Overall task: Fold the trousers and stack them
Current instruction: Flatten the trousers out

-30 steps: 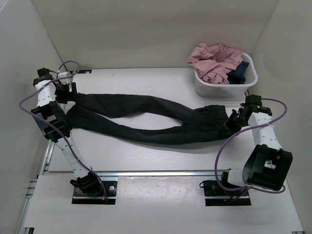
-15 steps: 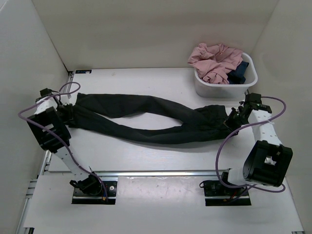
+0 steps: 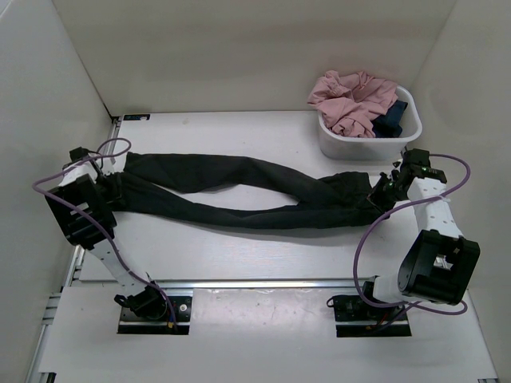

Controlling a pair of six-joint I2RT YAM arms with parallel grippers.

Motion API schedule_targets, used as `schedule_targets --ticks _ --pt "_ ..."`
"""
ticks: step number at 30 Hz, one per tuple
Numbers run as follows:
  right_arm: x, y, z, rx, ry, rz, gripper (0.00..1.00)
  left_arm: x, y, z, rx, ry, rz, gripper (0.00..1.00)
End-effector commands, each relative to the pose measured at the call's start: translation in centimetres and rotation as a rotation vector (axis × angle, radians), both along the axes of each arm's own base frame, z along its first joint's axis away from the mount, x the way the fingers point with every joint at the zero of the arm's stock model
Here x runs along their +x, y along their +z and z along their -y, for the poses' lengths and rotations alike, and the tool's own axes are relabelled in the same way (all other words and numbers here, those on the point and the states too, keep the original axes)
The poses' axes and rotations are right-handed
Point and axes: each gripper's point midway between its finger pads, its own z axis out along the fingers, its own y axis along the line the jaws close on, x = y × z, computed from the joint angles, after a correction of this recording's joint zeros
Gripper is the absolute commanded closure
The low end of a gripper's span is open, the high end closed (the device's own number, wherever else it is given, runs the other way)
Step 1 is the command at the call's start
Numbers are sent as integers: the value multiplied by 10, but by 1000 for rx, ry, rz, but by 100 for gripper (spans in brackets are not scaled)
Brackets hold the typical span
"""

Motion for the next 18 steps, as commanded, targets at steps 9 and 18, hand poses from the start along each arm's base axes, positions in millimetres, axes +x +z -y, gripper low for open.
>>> schedule_targets --ticks 9,18 --pt "9 14 3 -12 29 56 100 -23 38 -22 149 109 81 45" --pt "5 14 1 -5 41 62 100 -29 28 -11 100 97 93 34"
